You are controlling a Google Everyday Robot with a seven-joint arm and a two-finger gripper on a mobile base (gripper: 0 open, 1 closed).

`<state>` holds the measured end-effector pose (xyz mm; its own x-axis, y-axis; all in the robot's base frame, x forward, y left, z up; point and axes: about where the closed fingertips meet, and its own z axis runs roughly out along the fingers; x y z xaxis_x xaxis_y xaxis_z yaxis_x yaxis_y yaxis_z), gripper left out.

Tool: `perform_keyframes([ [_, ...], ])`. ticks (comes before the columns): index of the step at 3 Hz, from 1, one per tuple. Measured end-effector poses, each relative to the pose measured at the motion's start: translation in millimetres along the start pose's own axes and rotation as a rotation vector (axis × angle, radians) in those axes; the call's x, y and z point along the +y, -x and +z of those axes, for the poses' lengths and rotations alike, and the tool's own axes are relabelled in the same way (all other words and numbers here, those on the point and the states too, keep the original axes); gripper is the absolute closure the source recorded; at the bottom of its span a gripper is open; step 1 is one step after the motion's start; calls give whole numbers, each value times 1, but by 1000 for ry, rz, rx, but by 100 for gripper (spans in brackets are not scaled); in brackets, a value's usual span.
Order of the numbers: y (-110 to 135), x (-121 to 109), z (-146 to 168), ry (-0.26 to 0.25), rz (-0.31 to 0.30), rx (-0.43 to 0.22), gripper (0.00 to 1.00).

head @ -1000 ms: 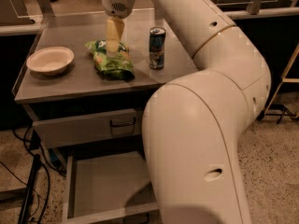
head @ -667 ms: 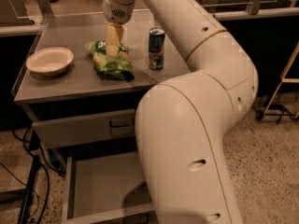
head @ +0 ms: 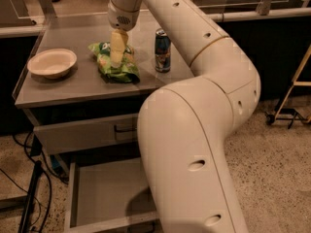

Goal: Place green rice chip bag into middle drawer

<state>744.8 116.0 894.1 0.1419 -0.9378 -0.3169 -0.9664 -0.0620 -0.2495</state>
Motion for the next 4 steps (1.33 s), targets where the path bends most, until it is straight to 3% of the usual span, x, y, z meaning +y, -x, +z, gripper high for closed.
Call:
perform_keyframes([
  [2, 14, 11, 35, 50, -9, -10, 0],
  [4, 16, 20, 67, 63, -17, 37, 0],
])
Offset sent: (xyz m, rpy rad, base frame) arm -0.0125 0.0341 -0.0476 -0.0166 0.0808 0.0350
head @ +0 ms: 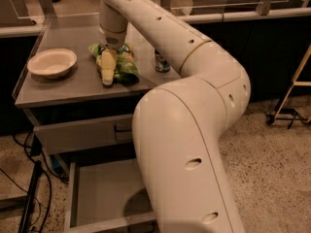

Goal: Place green rice chip bag into middle drawer

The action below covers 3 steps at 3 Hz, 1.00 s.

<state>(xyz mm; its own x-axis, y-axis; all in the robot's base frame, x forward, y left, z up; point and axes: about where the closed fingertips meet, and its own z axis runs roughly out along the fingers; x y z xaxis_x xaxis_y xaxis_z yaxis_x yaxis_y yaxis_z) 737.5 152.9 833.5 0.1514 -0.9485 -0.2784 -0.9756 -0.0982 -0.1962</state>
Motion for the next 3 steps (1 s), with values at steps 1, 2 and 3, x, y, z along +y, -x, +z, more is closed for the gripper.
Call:
perform_keyframes([
  [1, 0, 1, 2, 2, 0, 2, 18],
  [2, 0, 1, 2, 2, 0, 2, 42],
  [3, 0, 1, 2, 2, -1, 2, 65],
])
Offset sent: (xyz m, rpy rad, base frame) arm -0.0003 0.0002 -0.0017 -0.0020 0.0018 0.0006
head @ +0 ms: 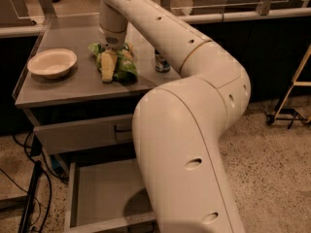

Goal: Place green rice chip bag into middle drawer

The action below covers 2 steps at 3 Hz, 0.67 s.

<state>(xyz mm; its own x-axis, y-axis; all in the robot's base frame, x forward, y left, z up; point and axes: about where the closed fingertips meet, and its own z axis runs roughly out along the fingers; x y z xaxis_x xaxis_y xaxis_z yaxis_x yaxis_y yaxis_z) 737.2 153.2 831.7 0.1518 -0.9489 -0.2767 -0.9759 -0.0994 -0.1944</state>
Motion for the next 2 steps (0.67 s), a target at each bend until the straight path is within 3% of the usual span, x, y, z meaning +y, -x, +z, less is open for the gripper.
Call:
perform_keyframes([
  [1, 1, 0, -2, 0, -2, -1, 88],
  [2, 5, 0, -18, -19, -8, -25, 100],
])
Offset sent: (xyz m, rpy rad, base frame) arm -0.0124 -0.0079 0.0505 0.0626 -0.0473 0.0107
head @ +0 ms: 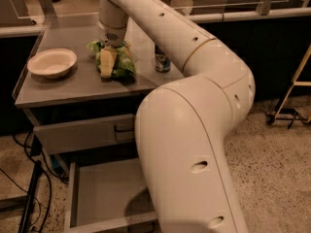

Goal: Place green rice chip bag into middle drawer

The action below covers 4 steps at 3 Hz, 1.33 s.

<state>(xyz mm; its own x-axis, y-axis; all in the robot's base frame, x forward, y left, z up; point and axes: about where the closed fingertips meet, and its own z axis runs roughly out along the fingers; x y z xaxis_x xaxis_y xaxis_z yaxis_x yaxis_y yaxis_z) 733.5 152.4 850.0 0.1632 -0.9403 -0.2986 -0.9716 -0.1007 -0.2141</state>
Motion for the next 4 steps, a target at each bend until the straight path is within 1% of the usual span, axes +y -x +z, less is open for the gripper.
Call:
perform_keyframes([
  [1, 3, 1, -21, -15, -6, -24, 100],
  [2, 11, 7, -59, -47, -40, -75, 100],
  [4, 16, 6, -64, -59, -56, -87, 100],
])
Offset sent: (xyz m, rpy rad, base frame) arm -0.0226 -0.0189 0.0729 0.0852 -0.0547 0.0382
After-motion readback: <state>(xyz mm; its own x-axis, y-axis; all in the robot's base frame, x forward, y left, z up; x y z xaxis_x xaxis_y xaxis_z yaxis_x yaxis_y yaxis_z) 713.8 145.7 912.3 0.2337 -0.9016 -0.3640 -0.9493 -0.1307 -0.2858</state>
